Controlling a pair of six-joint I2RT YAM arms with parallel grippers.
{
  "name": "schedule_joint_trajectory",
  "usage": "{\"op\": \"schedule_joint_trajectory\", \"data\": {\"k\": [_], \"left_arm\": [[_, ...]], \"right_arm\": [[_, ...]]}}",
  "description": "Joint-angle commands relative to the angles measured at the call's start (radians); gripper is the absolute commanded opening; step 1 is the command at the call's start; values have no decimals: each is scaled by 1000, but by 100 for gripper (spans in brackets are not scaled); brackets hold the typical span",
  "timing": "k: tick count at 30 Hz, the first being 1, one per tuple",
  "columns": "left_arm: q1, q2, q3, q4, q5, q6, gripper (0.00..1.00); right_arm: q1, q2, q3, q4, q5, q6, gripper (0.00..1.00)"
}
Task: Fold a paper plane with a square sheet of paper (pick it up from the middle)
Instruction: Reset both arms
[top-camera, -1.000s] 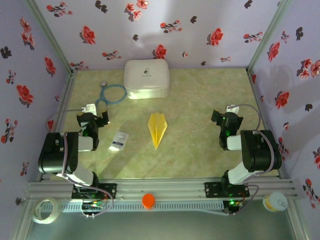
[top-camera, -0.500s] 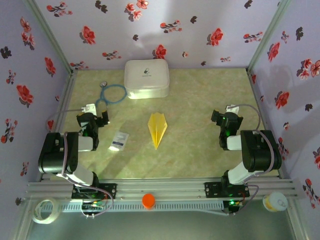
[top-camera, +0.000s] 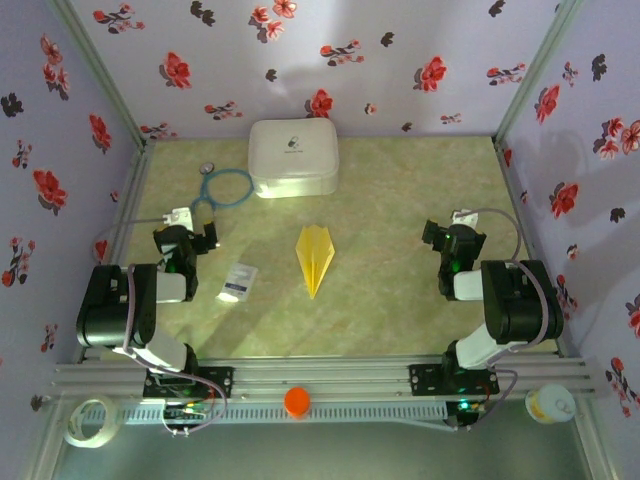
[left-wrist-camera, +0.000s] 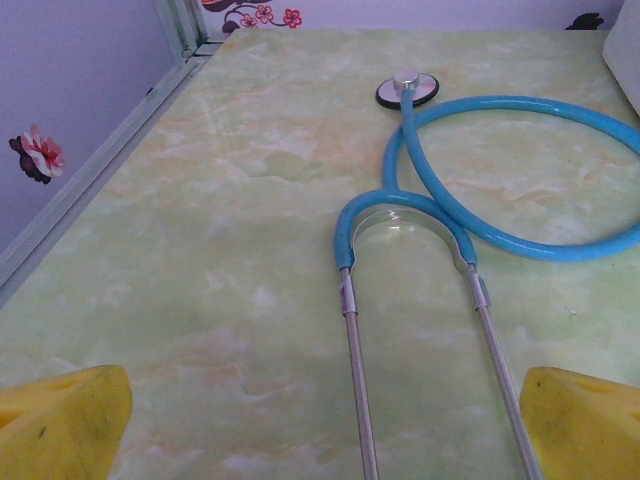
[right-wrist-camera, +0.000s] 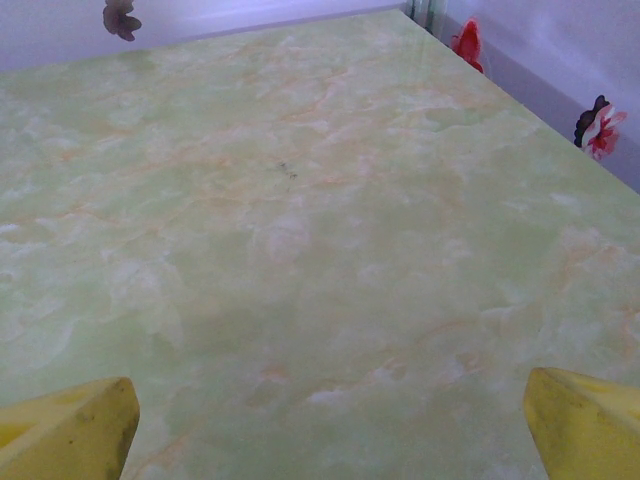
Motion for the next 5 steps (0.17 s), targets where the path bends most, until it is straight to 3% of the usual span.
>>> {"op": "schedule_joint_trajectory", "data": {"k": [1, 5], "left_arm": [[2, -3, 15, 33, 3, -7, 100], [2, -3, 15, 33, 3, -7, 100]], "right_arm": [[8, -1, 24, 23, 6, 0, 99], [8, -3, 25, 23, 5, 0, 99]]}}
